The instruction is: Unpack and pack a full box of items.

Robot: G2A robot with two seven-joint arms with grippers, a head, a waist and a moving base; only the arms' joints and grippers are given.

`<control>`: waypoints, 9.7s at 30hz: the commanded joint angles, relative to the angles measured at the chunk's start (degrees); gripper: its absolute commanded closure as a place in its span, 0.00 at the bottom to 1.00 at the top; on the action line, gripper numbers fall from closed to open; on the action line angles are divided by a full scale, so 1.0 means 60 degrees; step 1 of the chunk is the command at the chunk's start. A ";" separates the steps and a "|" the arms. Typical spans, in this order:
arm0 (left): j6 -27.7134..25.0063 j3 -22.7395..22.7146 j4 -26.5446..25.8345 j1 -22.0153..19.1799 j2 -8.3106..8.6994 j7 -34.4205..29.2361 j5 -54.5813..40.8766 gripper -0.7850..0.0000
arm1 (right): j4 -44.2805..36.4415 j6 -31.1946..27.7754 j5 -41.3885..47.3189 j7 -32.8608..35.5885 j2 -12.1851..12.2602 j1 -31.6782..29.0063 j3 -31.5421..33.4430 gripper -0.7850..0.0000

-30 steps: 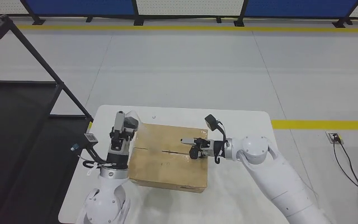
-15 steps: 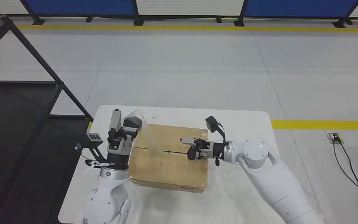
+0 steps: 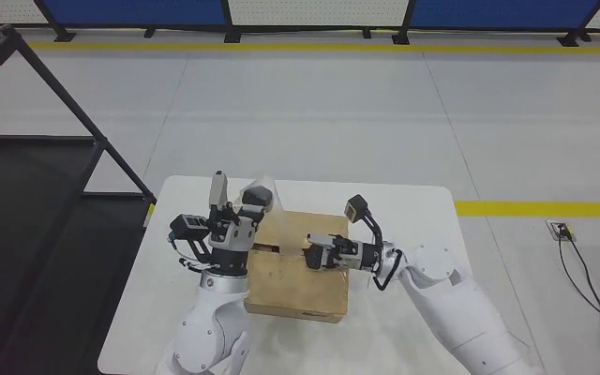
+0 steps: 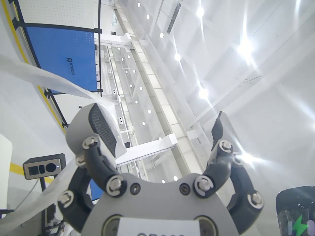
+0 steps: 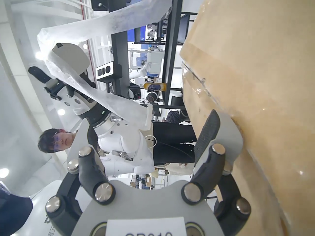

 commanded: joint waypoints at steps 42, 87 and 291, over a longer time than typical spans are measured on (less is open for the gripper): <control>0.0401 0.0225 0.0744 -0.0994 -0.0516 -0.0375 0.0177 0.00 | 0.0489 -0.1319 -0.0131 0.0303 -0.0001 0.0201 0.0634 0.00; 0.0130 0.0784 0.1215 -0.1450 -0.1190 0.0349 -0.0588 0.00 | -0.1880 -0.4399 -0.3628 -0.2232 0.0211 -0.1036 0.1027 1.00; 0.2256 -0.4981 -0.2160 0.2298 0.0019 -0.8568 0.3590 1.00 | -0.8163 0.8577 0.4595 -0.8610 -0.0536 -0.3170 0.4729 1.00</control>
